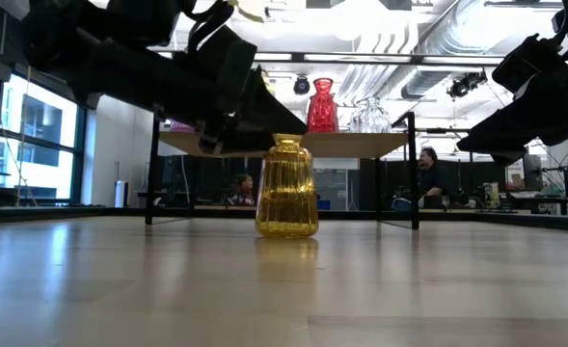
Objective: Sort vases onto shelf
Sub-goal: Put the yellow vase on the shelf aligned with the other yellow vases
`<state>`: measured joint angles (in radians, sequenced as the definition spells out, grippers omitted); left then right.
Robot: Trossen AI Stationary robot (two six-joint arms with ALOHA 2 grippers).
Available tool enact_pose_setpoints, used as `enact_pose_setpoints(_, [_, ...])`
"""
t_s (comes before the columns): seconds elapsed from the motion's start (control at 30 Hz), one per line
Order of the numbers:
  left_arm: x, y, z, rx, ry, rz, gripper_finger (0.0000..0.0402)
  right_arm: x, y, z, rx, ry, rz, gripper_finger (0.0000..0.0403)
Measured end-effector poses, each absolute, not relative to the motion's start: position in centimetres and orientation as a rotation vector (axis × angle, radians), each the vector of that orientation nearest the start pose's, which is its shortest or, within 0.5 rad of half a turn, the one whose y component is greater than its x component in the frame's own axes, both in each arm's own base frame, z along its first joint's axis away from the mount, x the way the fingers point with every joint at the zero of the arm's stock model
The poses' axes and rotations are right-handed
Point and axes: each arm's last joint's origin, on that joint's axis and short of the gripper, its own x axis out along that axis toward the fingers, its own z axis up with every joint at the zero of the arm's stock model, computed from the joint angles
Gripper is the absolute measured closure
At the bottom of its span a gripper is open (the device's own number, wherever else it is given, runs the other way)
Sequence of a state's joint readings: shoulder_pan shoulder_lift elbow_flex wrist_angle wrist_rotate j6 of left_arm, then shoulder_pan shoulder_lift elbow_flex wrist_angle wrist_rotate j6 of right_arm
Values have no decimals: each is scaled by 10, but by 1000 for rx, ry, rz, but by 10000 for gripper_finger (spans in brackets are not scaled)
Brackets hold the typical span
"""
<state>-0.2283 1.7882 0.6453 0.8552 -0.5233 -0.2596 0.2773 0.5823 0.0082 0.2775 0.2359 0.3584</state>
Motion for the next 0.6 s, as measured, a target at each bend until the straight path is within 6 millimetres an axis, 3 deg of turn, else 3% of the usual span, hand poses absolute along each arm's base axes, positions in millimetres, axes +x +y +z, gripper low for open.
enact_pose_setpoints(0.6, [316,-58,133,-132,269,332,226,126,29,138,280,291,-11,272])
